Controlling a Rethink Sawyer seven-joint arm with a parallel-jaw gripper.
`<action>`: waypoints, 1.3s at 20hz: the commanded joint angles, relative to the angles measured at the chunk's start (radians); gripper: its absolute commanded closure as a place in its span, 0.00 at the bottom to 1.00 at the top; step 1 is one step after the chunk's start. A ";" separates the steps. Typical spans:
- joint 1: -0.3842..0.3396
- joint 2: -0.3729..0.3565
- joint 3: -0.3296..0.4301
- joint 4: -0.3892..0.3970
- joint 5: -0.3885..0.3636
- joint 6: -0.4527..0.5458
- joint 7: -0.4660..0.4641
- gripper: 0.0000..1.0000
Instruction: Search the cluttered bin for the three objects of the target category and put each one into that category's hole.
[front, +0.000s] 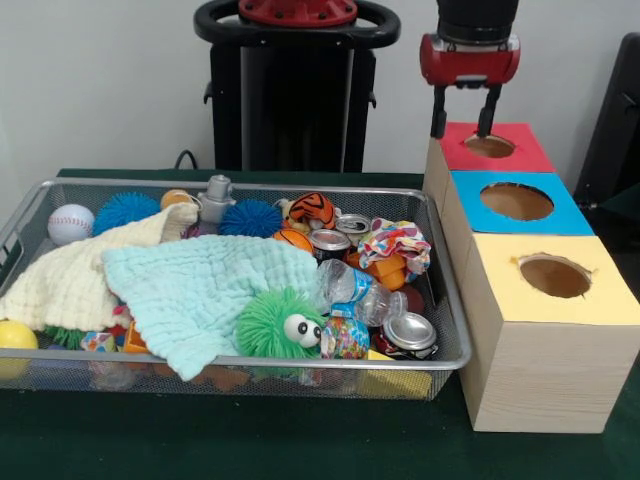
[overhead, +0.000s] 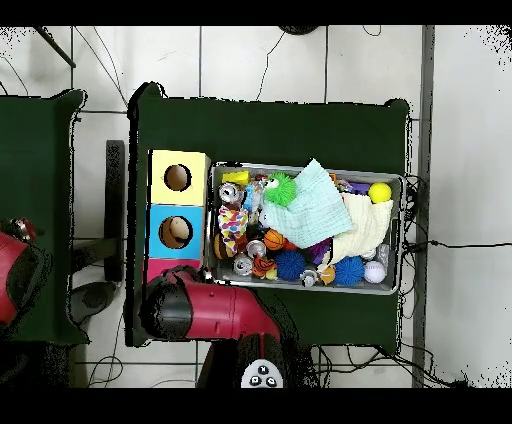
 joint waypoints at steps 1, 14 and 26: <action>-0.035 0.116 -0.035 -0.126 0.108 -0.102 0.305 0.00; 0.014 0.105 -0.162 -0.148 0.252 -0.180 0.388 0.00; -0.018 0.247 -0.119 -0.141 0.325 -0.451 0.507 0.00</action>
